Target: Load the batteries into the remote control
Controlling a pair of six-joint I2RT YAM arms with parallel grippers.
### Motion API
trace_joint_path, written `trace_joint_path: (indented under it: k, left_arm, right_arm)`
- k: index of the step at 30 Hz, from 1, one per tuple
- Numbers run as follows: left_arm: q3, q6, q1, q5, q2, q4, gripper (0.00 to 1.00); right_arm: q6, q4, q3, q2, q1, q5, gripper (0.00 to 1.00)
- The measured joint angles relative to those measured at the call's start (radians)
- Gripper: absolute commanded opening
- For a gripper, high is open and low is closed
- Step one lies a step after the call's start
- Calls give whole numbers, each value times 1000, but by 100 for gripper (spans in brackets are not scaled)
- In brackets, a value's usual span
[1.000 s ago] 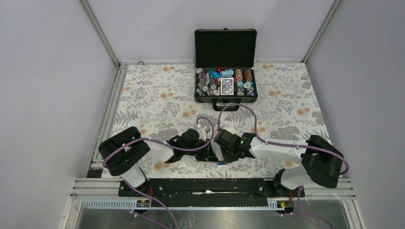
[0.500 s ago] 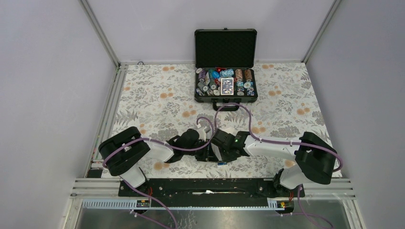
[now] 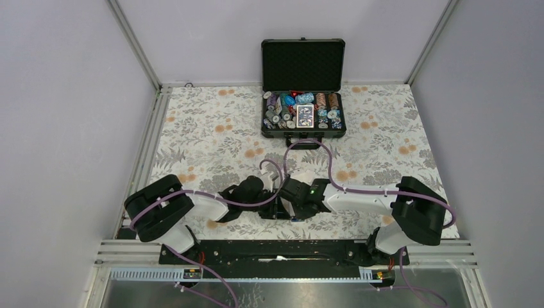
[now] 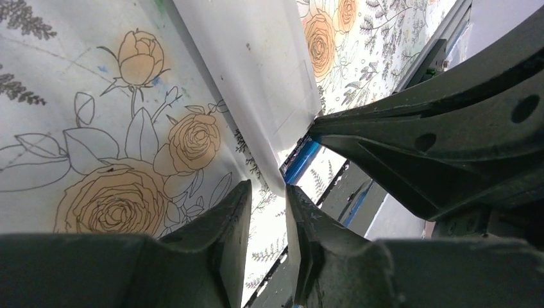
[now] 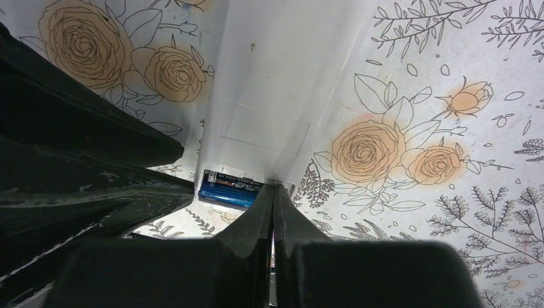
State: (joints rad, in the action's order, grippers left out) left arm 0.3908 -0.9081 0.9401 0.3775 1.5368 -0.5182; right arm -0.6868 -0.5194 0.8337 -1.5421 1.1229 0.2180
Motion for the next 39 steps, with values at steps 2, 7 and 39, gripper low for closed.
trace_joint_path:
  k: [2,7,39]
  left_arm:
    - [-6,-1,0,-3,-7,3,30]
    - [-18,0,0,-18,-40,16,33]
    - [-23,231,-92,-333,-558,519,61]
  right_arm:
    - [-5,-1,0,3,3,8,0]
    - [-30,4,-8,40,11,35,23]
    - [439,219,-35,159,-363,-21,89]
